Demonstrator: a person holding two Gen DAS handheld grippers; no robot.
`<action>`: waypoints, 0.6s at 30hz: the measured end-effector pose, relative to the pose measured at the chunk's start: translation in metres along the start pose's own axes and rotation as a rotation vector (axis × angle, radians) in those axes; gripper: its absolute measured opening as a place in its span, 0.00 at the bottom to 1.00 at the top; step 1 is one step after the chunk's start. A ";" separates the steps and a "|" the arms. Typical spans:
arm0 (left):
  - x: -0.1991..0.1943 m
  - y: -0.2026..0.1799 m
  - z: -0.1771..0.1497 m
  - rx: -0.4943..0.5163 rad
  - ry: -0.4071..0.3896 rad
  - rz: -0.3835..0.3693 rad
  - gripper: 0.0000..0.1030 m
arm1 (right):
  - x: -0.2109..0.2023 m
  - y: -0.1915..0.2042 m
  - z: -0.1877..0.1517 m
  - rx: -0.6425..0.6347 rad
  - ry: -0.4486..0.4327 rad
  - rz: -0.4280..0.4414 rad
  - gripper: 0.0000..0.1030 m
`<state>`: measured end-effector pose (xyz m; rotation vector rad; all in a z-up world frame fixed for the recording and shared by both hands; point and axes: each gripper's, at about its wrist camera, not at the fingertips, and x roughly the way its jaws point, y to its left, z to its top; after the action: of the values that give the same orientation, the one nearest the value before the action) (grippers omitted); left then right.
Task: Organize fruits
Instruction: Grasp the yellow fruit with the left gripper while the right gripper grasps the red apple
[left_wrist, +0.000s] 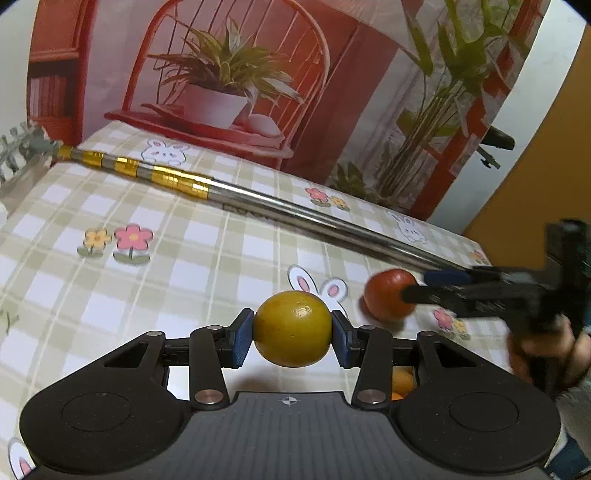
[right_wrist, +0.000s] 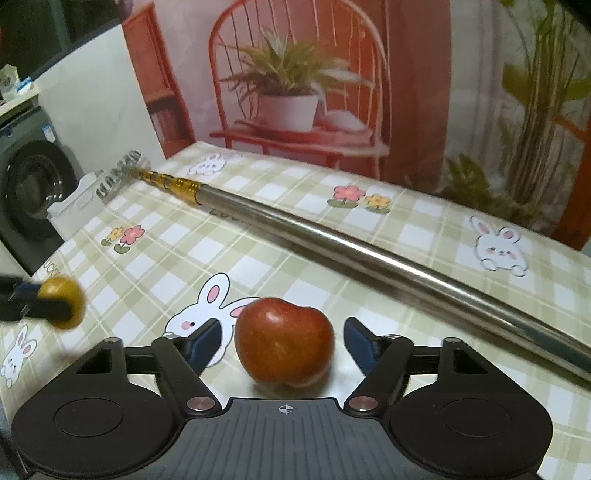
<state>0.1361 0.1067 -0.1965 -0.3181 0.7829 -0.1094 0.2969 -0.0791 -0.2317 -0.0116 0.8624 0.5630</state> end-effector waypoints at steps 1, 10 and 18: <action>-0.003 0.001 -0.003 -0.001 0.000 -0.006 0.45 | 0.003 0.000 0.003 0.004 0.004 0.000 0.73; -0.013 -0.008 -0.015 0.041 0.000 -0.033 0.45 | 0.040 -0.010 0.014 0.131 0.143 0.024 0.70; -0.008 -0.017 -0.024 0.074 0.038 -0.086 0.45 | 0.032 -0.007 0.004 0.110 0.133 0.003 0.62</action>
<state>0.1135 0.0869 -0.2018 -0.2807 0.8005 -0.2254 0.3195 -0.0689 -0.2536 0.0532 1.0224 0.5210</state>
